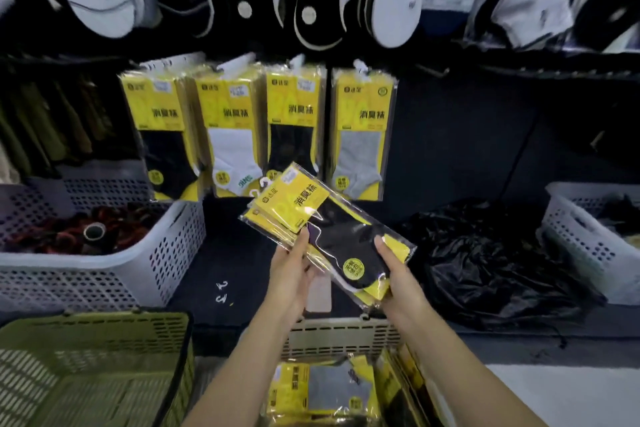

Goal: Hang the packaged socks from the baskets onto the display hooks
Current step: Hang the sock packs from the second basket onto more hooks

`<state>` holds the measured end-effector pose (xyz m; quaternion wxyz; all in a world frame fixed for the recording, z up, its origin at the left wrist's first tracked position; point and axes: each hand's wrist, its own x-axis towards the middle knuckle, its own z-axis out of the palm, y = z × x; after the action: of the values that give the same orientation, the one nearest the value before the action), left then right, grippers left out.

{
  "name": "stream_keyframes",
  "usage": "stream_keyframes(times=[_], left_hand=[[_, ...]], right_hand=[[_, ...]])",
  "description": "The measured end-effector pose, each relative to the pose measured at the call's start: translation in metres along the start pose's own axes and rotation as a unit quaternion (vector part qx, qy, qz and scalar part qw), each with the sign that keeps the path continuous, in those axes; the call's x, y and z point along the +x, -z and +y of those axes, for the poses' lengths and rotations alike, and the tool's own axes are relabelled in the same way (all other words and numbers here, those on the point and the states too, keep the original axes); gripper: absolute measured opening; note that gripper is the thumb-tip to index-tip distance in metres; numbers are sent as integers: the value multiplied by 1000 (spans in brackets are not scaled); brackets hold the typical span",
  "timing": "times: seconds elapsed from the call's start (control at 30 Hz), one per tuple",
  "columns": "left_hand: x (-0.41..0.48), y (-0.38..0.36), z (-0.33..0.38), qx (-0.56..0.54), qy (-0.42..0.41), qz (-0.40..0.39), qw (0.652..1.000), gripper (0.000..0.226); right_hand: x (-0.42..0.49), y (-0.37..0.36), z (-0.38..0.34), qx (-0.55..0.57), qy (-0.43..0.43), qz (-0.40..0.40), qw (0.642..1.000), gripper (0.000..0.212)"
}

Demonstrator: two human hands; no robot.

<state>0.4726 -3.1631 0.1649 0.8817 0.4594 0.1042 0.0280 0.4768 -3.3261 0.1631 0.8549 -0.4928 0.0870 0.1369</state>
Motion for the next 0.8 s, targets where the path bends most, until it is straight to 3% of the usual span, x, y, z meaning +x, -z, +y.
stream_keyframes(times=[0.07,0.17,0.33,0.6,0.8], left_hand=[[2,-3,14,53,-54,30,997,12],[4,-7,39,120,-137,32,983,22],[12,-25,65,235,-176,-29,956,16],[27,-58,84,293,-186,-70,935,30],[45,-57,106,277,-219,-16,935,14]], right_hand=[[4,-1,-10,-37,36,23,998,44],[9,-1,-34,-111,102,75,986,49],[18,-25,-80,-190,148,-18,970,35],[29,-51,-116,-138,206,-12,969,23],[42,-41,-139,-94,193,5,977,20]])
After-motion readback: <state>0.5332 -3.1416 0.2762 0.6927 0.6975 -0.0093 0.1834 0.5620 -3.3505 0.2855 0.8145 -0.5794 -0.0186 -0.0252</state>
